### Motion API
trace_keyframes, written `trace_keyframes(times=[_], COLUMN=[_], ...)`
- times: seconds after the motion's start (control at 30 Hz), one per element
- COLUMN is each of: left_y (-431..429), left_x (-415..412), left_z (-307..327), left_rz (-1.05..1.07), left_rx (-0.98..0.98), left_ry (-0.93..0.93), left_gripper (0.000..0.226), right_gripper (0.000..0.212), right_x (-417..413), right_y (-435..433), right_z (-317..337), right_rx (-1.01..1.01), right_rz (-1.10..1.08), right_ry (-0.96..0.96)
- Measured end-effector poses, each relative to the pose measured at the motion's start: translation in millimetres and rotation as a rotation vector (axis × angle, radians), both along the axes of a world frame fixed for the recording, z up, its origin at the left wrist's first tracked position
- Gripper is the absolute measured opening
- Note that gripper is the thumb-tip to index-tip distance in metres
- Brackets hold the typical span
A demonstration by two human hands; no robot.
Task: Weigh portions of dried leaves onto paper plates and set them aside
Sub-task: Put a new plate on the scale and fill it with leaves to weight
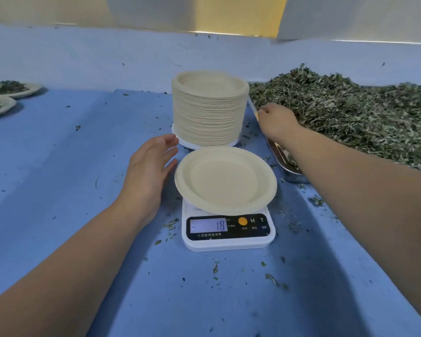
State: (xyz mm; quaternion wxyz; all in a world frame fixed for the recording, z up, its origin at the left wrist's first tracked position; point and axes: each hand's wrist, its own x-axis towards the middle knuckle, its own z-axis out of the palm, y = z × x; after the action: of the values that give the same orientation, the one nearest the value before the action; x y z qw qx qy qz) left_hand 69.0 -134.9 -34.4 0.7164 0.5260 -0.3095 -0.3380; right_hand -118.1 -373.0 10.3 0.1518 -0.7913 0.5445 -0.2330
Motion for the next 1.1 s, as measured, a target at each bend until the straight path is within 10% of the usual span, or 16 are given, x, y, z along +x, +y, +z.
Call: trace_keyframes(times=[0.33,0.67,1.1], left_y=[-4.8,-8.9,-2.5], left_x=[1.5,4.0,2.5], left_z=[2.8,-1.4,2.5], left_rz=[-0.043,-0.022,0.004], left_rx=[0.091,0.108,0.081], left_ry=[0.081,0.057,0.041], left_gripper=[0.027,0.027,0.020], right_gripper=[0.027,0.084,0.082], right_x=[23.6,21.9,-44.4], right_y=[-65.5,-83.3,-2.0], right_z=[-6.2,-12.2,26.6], right_rx=[-0.095,0.316,0.455], right_rz=[-0.088,-0.134,0.062], right_ry=[0.123,0.152,0.318])
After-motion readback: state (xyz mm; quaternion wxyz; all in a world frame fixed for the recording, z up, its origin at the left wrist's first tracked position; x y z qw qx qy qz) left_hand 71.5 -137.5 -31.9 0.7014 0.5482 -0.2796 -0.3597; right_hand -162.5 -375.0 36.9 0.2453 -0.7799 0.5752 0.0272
